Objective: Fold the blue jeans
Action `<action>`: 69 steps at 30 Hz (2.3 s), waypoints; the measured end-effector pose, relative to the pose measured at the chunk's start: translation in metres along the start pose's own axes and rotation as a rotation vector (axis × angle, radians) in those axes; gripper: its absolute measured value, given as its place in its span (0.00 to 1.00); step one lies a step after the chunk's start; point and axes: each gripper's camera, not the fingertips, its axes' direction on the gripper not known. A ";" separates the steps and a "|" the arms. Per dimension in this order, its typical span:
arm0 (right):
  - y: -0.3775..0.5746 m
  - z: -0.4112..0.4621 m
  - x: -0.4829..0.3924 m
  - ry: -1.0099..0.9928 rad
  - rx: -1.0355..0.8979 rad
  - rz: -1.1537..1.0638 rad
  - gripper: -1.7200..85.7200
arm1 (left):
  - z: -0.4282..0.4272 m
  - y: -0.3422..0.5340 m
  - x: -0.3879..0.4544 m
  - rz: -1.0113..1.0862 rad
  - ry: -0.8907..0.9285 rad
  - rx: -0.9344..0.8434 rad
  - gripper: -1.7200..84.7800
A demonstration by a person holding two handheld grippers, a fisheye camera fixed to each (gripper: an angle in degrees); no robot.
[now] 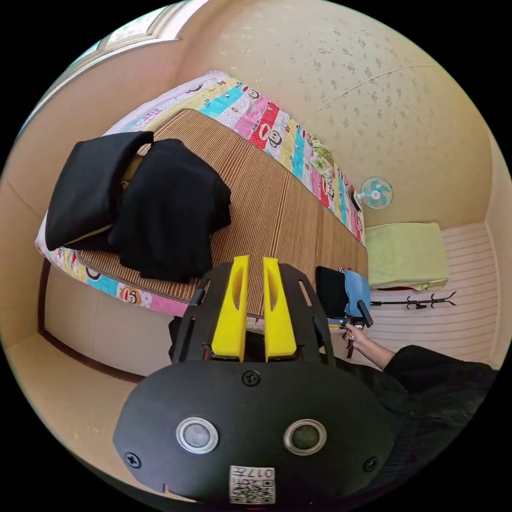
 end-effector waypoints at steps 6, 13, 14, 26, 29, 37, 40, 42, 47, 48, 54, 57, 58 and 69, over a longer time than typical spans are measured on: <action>0.028 -0.103 0.101 -0.080 0.453 0.200 0.15 | 0.092 -0.011 0.106 0.106 0.064 -0.119 0.08; -0.013 -0.067 0.063 0.112 0.449 0.079 0.13 | 0.208 -0.010 0.208 0.167 0.151 -0.275 0.08; -0.023 -0.038 0.058 0.074 0.373 0.111 0.11 | 0.216 -0.008 0.215 0.174 0.160 -0.291 0.08; 0.161 -0.154 -0.130 -0.267 1.012 -0.444 0.03 | 0.171 -0.066 0.228 0.350 0.149 -0.161 0.13; 0.207 -0.211 -0.182 -0.363 1.108 -0.654 0.03 | 0.165 -0.077 0.238 0.424 0.145 -0.137 0.14; 0.336 -0.270 -0.302 -0.598 1.268 -1.029 0.02 | 0.138 -0.105 0.222 0.531 0.473 -0.184 0.14; 0.385 -0.281 -0.348 -0.696 1.326 -1.155 0.02 | 0.135 -0.115 0.198 0.479 0.671 -0.238 0.15; 0.423 -0.283 -0.388 -0.721 1.367 -1.235 0.02 | 0.134 -0.122 0.171 0.363 0.759 -0.217 0.17; 0.481 -0.274 -0.456 -0.875 1.277 -1.533 0.02 | 0.141 -0.151 0.065 -0.139 1.189 -0.097 0.23; 0.492 -0.267 -0.470 -0.890 1.236 -1.627 0.02 | 0.142 -0.157 0.041 -0.249 1.308 -0.063 0.24; 0.527 -0.194 -0.508 -0.839 0.974 -2.044 0.03 | 0.108 -0.202 -0.030 -0.311 1.520 0.145 0.29; 0.522 -0.143 -0.515 -0.848 0.850 -2.086 0.03 | 0.110 -0.219 -0.053 -0.306 1.498 0.141 0.28; 0.519 -0.133 -0.516 -0.848 0.830 -2.080 0.03 | 0.121 -0.221 -0.058 -0.327 1.484 0.084 0.25; 0.472 0.013 -0.464 -0.808 0.849 -1.791 0.04 | 0.145 -0.184 -0.061 0.011 1.657 0.152 0.06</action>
